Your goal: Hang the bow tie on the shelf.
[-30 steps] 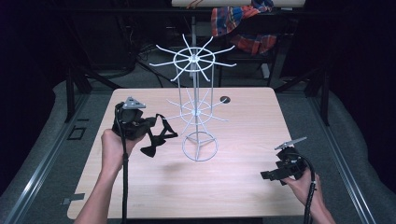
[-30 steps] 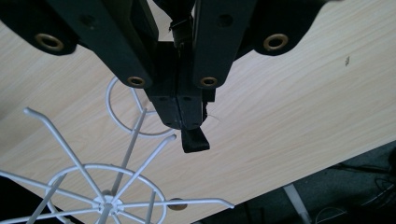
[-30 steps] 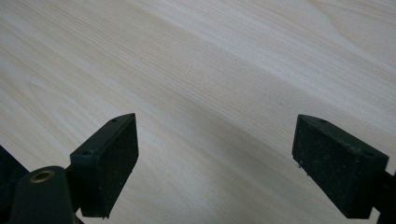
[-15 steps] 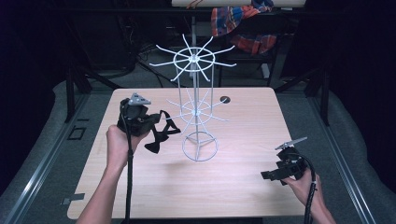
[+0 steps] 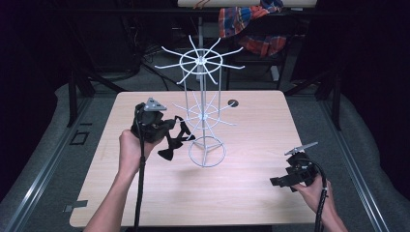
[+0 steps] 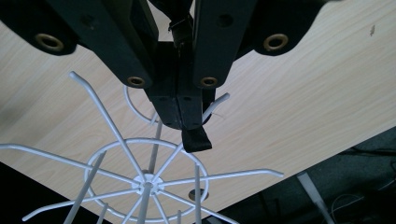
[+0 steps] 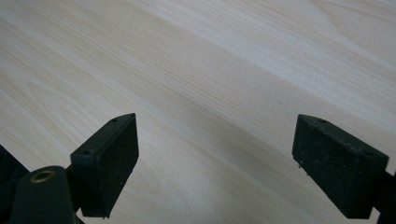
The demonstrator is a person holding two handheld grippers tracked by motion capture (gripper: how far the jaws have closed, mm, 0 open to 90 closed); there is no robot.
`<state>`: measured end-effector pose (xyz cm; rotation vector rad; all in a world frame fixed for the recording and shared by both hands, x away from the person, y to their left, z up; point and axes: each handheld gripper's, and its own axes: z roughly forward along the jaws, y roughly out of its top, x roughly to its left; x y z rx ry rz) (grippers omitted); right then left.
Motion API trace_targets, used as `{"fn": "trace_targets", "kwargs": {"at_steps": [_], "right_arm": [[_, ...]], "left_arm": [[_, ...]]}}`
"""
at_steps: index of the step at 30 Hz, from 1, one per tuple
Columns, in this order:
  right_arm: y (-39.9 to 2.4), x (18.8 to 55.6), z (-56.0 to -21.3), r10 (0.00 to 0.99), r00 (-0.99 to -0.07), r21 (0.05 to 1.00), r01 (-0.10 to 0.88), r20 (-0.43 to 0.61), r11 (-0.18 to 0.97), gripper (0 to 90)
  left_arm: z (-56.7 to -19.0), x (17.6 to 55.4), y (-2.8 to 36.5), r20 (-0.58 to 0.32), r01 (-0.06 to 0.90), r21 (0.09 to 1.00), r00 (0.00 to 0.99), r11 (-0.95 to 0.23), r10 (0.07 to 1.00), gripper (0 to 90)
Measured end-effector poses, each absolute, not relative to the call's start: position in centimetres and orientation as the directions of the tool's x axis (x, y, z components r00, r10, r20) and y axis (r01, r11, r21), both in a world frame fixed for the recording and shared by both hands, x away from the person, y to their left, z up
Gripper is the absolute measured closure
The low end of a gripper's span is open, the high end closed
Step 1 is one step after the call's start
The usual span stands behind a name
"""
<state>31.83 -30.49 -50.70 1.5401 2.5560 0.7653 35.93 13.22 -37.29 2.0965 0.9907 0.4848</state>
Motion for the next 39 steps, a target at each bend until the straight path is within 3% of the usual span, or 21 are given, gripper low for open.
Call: {"fn": "trace_targets", "kwargs": {"at_steps": [39], "right_arm": [[-30.4,31.9,-50.8,0.839,-0.504,0.440,0.814,0.207,0.380,14.1]], "left_arm": [[-39.5,36.6,10.9,0.009,0.482,0.750,0.678,-0.454,0.735,89.1]]}}
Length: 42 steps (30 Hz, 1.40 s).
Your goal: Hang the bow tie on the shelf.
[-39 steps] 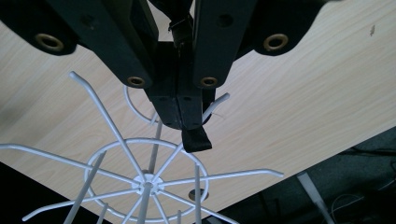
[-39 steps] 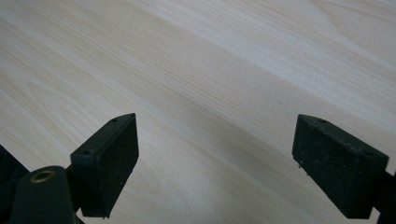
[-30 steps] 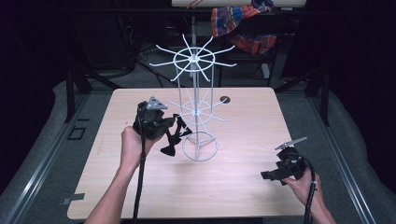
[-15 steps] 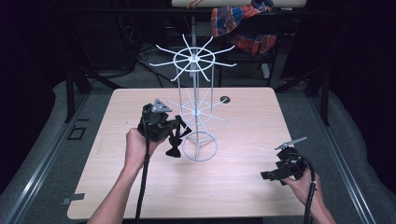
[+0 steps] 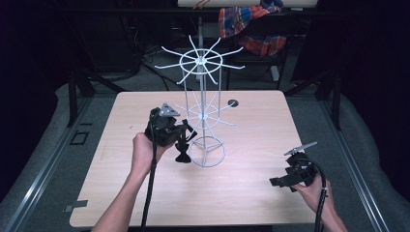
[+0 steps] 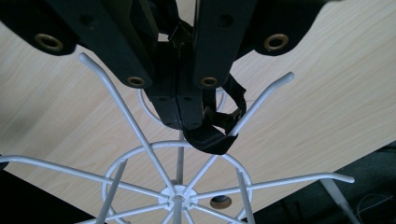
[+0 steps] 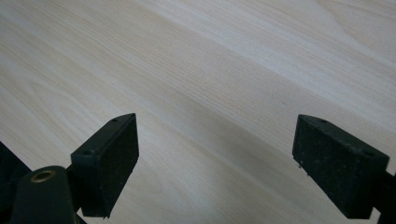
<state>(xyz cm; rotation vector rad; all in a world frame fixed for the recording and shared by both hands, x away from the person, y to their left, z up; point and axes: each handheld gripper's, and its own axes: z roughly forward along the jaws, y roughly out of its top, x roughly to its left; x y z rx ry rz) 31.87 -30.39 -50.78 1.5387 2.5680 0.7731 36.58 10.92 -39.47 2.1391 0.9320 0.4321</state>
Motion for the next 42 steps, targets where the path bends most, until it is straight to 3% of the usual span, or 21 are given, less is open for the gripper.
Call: {"fn": "trace_targets", "kwargs": {"at_steps": [30,42], "right_arm": [[-30.3,31.8,-50.8,0.837,-0.507,0.432,0.815,0.207,0.387,14.2],[-30.3,31.7,-50.8,0.839,-0.503,0.436,0.815,0.207,0.381,14.2]], "left_arm": [[-41.4,36.9,11.4,-0.012,0.514,0.723,0.677,-0.461,0.736,88.5],[-41.6,36.7,11.8,-0.018,0.523,0.714,0.679,-0.466,0.734,68.8]]}}
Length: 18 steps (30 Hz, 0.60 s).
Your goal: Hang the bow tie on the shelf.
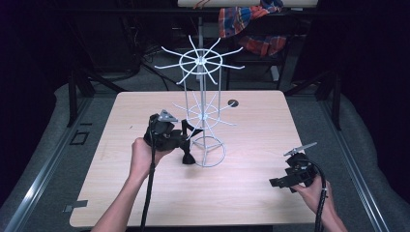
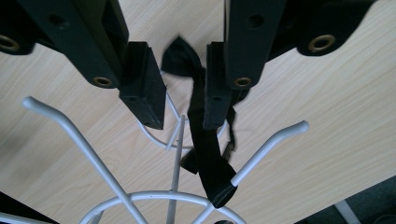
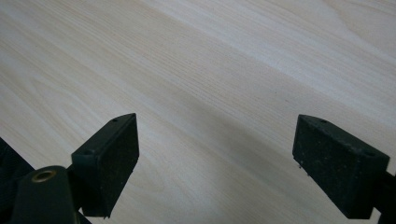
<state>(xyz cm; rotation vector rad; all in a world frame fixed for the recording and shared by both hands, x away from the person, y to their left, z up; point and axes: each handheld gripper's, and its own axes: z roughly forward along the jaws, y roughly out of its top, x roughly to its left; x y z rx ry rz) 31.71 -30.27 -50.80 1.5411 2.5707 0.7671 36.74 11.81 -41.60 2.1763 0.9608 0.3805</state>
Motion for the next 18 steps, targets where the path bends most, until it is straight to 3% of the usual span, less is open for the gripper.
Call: {"fn": "trace_targets", "kwargs": {"at_steps": [18], "right_arm": [[-30.2,31.7,-50.9,0.841,-0.502,0.433,0.816,0.204,0.383,14.2]], "left_arm": [[-41.0,35.3,12.9,0.006,0.536,0.707,0.649,-0.462,0.761,36.8]]}}
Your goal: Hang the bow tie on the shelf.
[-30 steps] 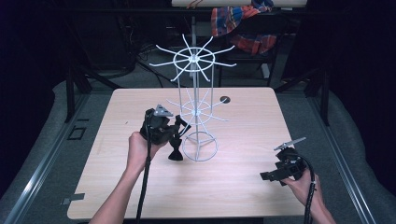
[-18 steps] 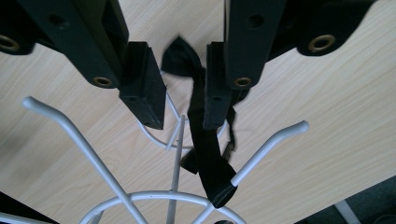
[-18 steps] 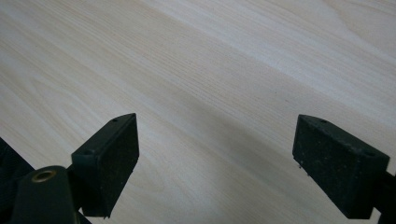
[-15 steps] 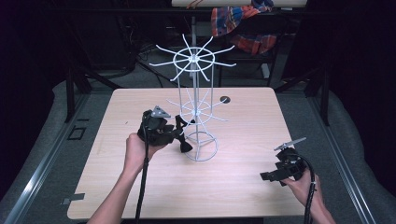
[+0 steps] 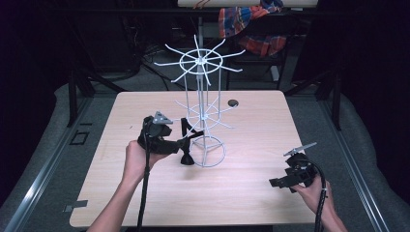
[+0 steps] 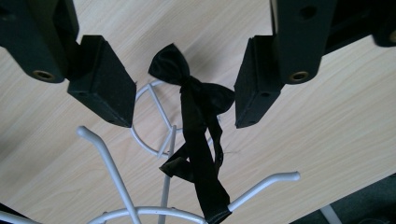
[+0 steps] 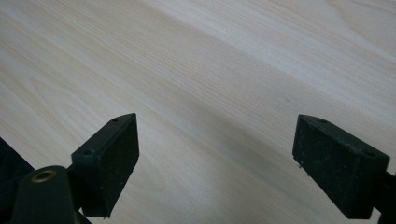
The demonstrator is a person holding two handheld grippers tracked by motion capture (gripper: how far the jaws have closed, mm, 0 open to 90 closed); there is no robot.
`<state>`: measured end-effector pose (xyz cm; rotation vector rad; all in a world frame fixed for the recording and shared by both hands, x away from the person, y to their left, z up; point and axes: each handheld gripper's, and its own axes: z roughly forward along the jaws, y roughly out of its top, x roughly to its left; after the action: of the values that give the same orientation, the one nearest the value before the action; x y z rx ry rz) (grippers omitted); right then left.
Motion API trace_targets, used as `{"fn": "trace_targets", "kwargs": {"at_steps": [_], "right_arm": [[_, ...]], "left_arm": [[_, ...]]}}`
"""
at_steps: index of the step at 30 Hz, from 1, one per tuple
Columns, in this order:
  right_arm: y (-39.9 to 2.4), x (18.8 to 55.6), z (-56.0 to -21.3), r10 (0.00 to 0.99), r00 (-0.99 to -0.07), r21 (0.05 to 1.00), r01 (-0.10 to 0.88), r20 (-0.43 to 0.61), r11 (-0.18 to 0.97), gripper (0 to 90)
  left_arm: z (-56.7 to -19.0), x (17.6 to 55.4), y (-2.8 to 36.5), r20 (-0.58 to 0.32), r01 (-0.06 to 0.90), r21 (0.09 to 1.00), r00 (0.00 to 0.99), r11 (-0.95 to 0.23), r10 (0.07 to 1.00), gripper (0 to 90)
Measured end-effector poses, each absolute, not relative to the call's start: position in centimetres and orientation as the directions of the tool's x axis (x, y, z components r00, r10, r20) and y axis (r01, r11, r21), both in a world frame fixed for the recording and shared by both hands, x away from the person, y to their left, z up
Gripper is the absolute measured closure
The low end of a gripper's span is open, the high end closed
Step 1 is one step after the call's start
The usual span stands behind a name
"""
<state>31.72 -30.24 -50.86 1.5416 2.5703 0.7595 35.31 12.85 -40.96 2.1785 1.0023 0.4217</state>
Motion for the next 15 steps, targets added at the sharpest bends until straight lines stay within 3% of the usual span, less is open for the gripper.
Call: {"fn": "trace_targets", "kwargs": {"at_steps": [15], "right_arm": [[-30.1,31.7,-50.9,0.837,-0.508,0.423,0.817,0.203,0.393,14.1]], "left_arm": [[-41.4,33.0,15.5,0.016,0.544,0.715,0.616,-0.440,0.787,14.9]]}}
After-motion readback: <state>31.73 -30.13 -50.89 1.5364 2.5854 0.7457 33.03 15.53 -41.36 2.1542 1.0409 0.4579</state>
